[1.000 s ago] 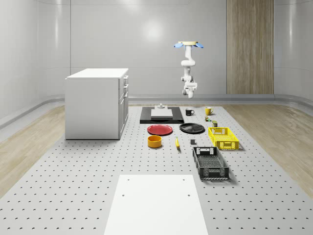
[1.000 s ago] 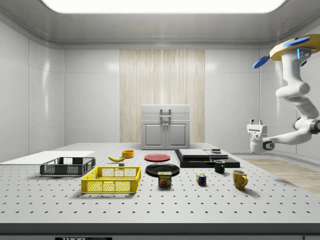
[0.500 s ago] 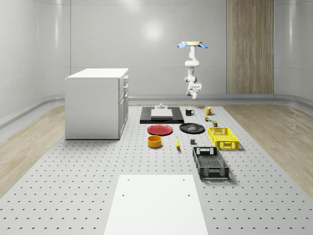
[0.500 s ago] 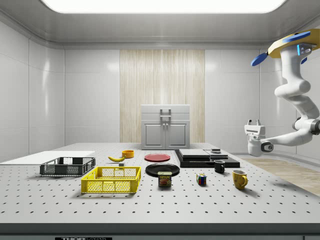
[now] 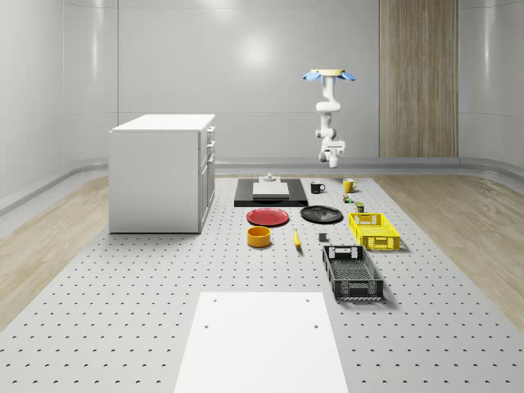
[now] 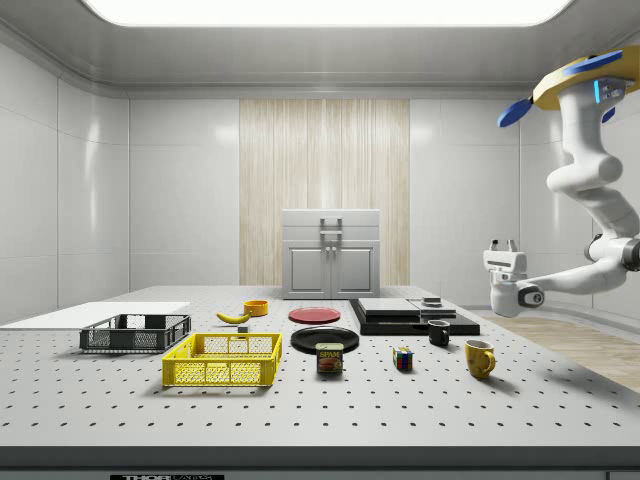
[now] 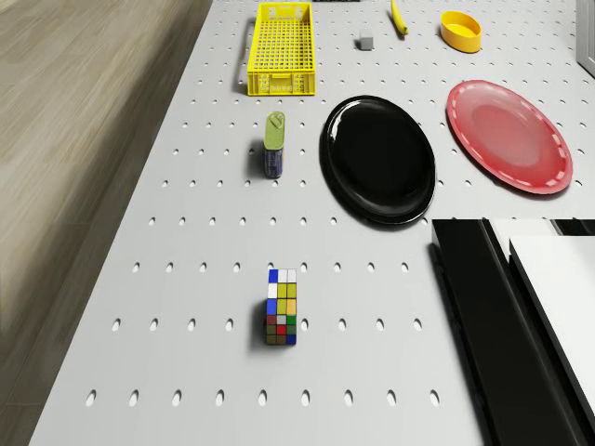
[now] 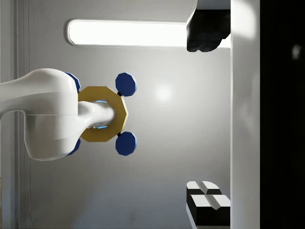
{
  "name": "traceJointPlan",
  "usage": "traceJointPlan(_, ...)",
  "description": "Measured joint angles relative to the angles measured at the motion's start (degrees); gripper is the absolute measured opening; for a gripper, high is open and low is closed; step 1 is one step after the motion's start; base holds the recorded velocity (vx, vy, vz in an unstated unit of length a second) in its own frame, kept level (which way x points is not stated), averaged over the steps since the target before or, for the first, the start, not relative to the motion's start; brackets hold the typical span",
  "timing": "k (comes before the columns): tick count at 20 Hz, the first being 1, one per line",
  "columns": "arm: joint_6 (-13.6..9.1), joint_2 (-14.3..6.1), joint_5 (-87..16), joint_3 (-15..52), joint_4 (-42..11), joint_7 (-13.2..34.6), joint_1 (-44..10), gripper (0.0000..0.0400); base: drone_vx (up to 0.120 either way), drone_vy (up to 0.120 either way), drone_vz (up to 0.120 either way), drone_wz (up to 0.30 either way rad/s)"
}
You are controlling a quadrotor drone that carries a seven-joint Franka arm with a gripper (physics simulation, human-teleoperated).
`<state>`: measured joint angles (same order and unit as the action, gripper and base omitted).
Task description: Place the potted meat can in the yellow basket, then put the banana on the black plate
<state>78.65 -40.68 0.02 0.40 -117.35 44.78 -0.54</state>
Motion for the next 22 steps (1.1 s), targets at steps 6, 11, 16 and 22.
traceJointPlan(6,0.26,-0.18,-0.3,0.23,-0.18,0.03,-0.08,0.04,0.12,0.12,0.0,0.0)
traceJointPlan(11,0.48,-0.33,-0.94,0.69,-0.33,0.11,-0.23,0.04,0.12,0.104,0.0,0.0)
traceJointPlan(16,0.7,-0.5,-2.44,1.77,-0.52,0.3,-0.57,0.04,0.12,0.0,0.0,0.0)
traceJointPlan(22,1.03,-0.76,-7.06,5.05,-1.0,0.91,-1.58,0.04,0.12,0.093,0.0,0.0)
